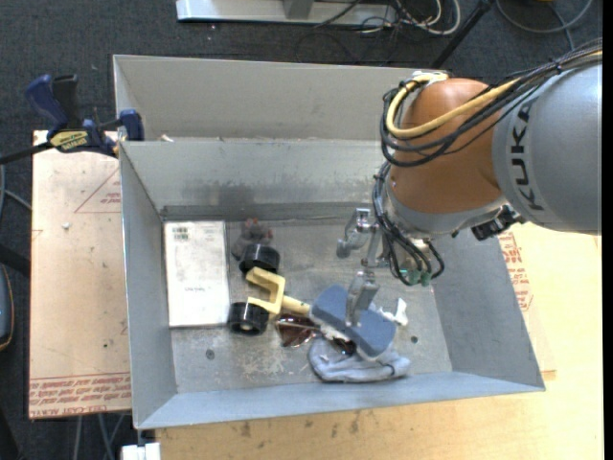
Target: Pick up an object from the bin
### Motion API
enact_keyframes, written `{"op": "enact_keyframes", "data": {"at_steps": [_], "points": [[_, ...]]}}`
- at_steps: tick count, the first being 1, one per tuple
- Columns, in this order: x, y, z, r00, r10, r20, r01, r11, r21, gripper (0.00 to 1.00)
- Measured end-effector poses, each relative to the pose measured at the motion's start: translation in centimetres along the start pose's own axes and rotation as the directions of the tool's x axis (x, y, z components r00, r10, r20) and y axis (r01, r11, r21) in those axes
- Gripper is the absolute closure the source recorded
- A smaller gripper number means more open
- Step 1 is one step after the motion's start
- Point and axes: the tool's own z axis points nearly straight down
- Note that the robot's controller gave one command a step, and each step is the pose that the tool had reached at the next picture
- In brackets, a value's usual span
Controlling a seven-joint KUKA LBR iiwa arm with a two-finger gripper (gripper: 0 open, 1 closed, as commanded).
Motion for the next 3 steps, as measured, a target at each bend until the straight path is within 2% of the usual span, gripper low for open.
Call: {"op": "enact_keyframes", "data": {"at_steps": [1,2,3], "points": [[0.0,0.0,0.0,1.0,0.0,0.0,0.0,1.0,0.0,0.0],[1.6,0.8,4.3,1.0,-0.01,0.007,0.01,1.0,-0.001,0.0],[-0.2,-0.7,13.2,0.999,-0.038,0.005,0.038,0.999,-0.009,1.0]]}}
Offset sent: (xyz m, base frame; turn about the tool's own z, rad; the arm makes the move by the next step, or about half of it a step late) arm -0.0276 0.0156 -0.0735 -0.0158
